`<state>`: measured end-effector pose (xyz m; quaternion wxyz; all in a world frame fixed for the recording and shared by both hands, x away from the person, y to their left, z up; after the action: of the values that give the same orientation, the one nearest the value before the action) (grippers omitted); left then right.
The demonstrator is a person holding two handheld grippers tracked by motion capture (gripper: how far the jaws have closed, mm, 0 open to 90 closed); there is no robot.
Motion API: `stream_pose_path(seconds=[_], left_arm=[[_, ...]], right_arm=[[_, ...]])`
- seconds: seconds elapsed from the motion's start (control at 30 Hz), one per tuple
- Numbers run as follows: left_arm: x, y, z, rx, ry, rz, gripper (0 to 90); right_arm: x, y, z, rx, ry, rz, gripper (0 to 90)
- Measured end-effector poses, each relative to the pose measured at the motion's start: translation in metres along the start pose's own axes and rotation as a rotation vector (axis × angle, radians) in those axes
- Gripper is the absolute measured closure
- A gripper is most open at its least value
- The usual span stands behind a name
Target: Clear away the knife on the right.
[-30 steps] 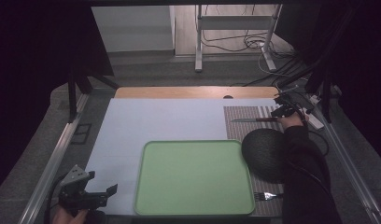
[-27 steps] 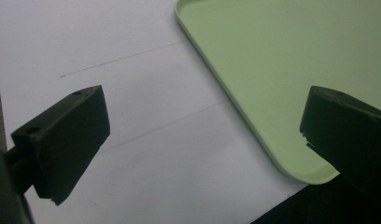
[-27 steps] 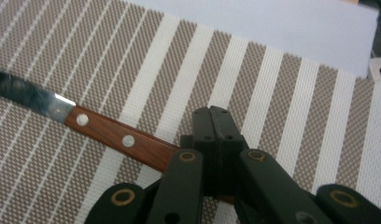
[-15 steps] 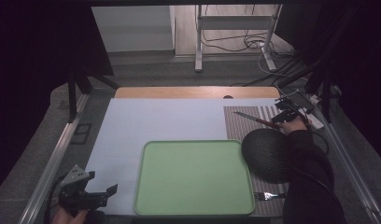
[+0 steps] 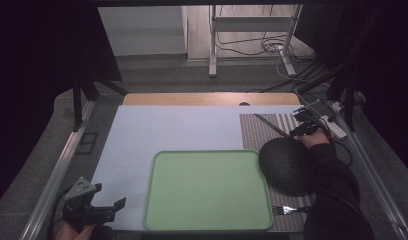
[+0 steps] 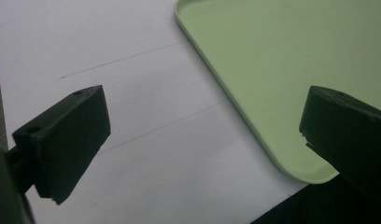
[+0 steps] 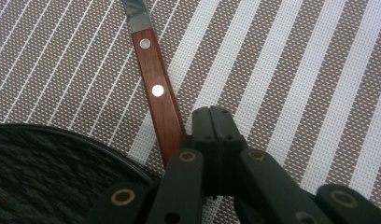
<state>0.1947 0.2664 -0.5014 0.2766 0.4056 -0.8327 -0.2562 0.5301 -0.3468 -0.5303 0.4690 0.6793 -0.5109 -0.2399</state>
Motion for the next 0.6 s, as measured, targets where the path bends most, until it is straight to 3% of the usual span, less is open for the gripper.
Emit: stream_pose_path(seconds=[0.13,0.27,0.6], left_arm=[[0.000,0.000,0.000,0.000,0.000,0.000,1.9],[0.000,0.000,0.000,0.000,0.000,0.000,2.0],[0.001,0.000,0.000,0.001,-0.003,0.000,2.1]], right_arm=[[0.001,0.001,-0.001,0.004,-0.014,0.006,89.1],[0.000,0.008,-0.007,0.046,-0.034,0.003,82.9],[-0.014,0.014,-0.019,0.077,-0.015,-0.005,45.6]])
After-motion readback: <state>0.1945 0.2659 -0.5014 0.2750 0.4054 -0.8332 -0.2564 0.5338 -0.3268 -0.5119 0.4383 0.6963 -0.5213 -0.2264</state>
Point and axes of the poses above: each handheld gripper's, and its own axes: y roughly backward along the jaws, z roughly out of its underside, x roughly to its right, the point moved 4 cm from there along -y, roughly forward along the jaws, and after that the axes turned 10 degrees about z, right-handed, at the moved point
